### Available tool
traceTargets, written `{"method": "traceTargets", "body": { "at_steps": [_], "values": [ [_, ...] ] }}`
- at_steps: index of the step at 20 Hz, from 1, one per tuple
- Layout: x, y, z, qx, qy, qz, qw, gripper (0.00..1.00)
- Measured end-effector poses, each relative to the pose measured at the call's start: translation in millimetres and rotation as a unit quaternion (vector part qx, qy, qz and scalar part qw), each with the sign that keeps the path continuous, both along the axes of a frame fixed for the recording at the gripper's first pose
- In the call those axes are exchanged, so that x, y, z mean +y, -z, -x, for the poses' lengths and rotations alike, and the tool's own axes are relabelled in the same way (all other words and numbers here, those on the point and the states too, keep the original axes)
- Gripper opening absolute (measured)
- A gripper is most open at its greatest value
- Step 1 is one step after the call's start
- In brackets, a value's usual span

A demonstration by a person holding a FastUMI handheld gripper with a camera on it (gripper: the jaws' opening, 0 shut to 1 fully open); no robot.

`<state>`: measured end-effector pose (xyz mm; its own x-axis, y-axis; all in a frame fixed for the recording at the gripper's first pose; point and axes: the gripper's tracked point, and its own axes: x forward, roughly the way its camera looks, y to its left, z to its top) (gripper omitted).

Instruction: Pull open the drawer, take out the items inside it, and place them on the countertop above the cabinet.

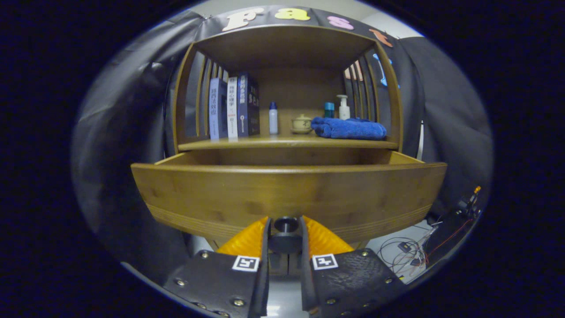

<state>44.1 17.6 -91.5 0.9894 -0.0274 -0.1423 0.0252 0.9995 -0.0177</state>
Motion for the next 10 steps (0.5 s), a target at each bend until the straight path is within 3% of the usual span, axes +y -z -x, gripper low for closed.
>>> {"method": "traceTargets", "body": {
  "at_steps": [3,5,8,10],
  "values": [
    [0.0,-29.7,21.4,-0.042,-0.006,-0.016,0.999,0.29],
    [-22.9,-36.9,29.1,-0.049,0.028,-0.027,0.998,0.06],
    [-34.0,-26.2,41.6,-0.026,0.033,-0.045,0.998,0.09],
    [-25.2,-21.2,42.9,-0.008,0.012,-0.037,0.999,0.1]
  ]
}}
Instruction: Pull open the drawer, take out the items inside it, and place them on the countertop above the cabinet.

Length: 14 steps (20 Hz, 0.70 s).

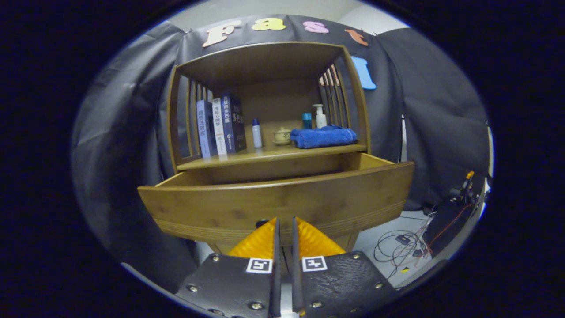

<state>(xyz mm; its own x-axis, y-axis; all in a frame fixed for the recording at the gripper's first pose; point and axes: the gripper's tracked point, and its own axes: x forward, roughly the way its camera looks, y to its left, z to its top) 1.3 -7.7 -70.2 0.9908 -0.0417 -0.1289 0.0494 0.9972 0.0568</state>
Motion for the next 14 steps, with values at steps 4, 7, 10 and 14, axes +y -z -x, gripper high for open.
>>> {"method": "traceTargets", "body": {
  "at_steps": [4,7,10,14],
  "values": [
    [13.1,8.9,-9.3,0.018,-0.019,0.015,1.0,0.3],
    [16.8,13.6,-21.8,0.006,-0.012,0.012,1.0,0.59],
    [12.7,35.8,-34.5,0.036,0.004,0.015,0.999,0.52],
    [19.7,35.5,-36.9,0.016,0.012,0.059,0.998,0.41]
  ]
}}
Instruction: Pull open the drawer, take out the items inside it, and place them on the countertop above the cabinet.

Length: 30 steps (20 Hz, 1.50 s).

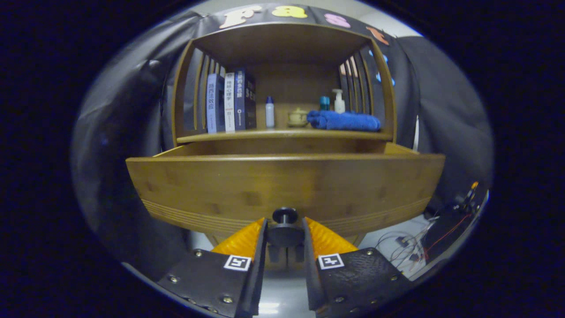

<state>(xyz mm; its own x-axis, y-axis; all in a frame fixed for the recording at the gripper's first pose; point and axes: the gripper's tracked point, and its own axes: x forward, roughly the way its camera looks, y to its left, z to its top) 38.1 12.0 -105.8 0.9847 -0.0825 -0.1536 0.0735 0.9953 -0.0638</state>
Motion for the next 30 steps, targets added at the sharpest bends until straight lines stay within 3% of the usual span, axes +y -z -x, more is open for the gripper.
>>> {"method": "traceTargets", "body": {
  "at_steps": [2,5,9,12,15,16,19,21,26,30],
  "values": [
    [2.5,1.8,-0.1,-0.005,0.009,-0.011,1.0,0.33],
    [0.1,3.3,8.0,0.014,0.012,0.02,1.0,0.27],
    [2.9,7.0,35.2,0.011,0.002,-0.014,1.0,0.27],
    [3.6,10.3,40.0,0.028,-0.003,0.006,1.0,0.27],
    [5.2,11.8,42.4,0.052,-0.013,-0.028,0.998,0.27],
    [5.1,8.2,51.4,0.056,-0.013,-0.025,0.998,0.35],
    [-8.5,-8.3,74.1,0.063,0.031,-0.03,0.997,0.72],
    [-0.6,-34.6,83.4,0.048,0.03,-0.035,0.998,0.97],
    [14.1,-96.8,77.4,0.043,0.029,-0.021,0.998,0.98],
    [21.0,-123.5,38.6,0.041,0.028,-0.03,0.998,0.97]
  ]
}}
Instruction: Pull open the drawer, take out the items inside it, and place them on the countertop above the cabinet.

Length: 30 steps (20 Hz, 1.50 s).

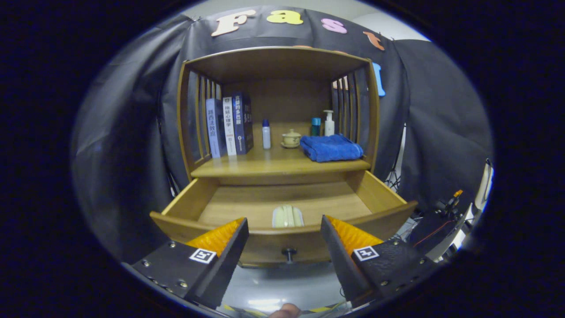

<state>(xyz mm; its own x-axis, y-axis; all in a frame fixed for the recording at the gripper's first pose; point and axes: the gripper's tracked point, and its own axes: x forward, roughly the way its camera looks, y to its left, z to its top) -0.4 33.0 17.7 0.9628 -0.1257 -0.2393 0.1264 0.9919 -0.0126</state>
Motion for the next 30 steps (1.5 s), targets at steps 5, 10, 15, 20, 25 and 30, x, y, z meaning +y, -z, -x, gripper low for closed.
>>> {"method": "traceTargets", "body": {
  "at_steps": [5,10,15,20,25,30],
  "values": [
    [-0.7,8.2,-66.1,0.049,0.002,-0.001,0.999,0.98],
    [-7.4,24.4,-108.2,0.099,0.008,0.002,0.995,0.96],
    [-17.7,59.2,-127.0,0.181,0.022,0.02,0.983,0.77],
    [-19.3,90.2,-129.4,0.238,0.021,0.0,0.971,0.77],
    [-18.4,114.7,-134.6,0.255,0.018,0.009,0.967,0.45],
    [-11.2,92.4,-135.1,0.195,0.016,-0.017,0.981,0.17]
  ]
}}
